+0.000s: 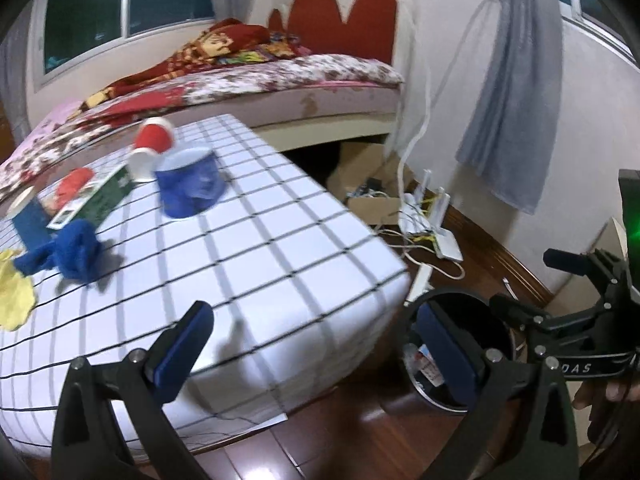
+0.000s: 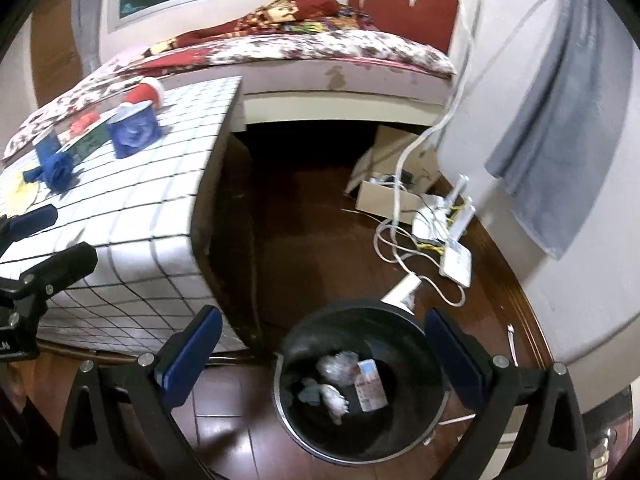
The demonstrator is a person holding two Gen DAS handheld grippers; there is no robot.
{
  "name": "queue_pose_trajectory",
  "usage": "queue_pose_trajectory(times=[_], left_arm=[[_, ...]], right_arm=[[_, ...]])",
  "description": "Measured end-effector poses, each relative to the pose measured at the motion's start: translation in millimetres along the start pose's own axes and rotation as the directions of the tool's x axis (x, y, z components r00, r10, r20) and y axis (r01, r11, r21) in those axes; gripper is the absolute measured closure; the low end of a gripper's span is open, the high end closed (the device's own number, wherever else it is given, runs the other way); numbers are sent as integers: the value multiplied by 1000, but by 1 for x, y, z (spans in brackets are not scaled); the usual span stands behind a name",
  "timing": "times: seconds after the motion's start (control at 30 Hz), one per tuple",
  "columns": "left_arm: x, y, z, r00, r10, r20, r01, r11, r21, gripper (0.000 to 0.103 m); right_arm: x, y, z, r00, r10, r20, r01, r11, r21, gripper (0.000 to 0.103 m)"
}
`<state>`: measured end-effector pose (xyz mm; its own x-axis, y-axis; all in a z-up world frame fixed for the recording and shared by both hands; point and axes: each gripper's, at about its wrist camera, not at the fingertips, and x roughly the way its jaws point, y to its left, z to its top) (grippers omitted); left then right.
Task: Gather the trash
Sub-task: 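Move both tools back toward the ottoman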
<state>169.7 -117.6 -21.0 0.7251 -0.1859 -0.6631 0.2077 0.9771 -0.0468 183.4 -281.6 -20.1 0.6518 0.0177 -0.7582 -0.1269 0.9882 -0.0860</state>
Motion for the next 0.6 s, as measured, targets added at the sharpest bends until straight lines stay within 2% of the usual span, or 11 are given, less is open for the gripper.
queue_pose_trajectory(times=[0.37, 0.6], left_arm=[[-27, 83, -8, 992, 124, 15, -122, 989, -85, 1], [-48, 155, -21, 969, 246, 0, -242, 954, -175, 1]], right_arm=[[4, 87, 41, 990, 130, 47, -125, 987, -101, 1], [7, 163, 66, 970, 234, 60, -218, 956, -196, 1]])
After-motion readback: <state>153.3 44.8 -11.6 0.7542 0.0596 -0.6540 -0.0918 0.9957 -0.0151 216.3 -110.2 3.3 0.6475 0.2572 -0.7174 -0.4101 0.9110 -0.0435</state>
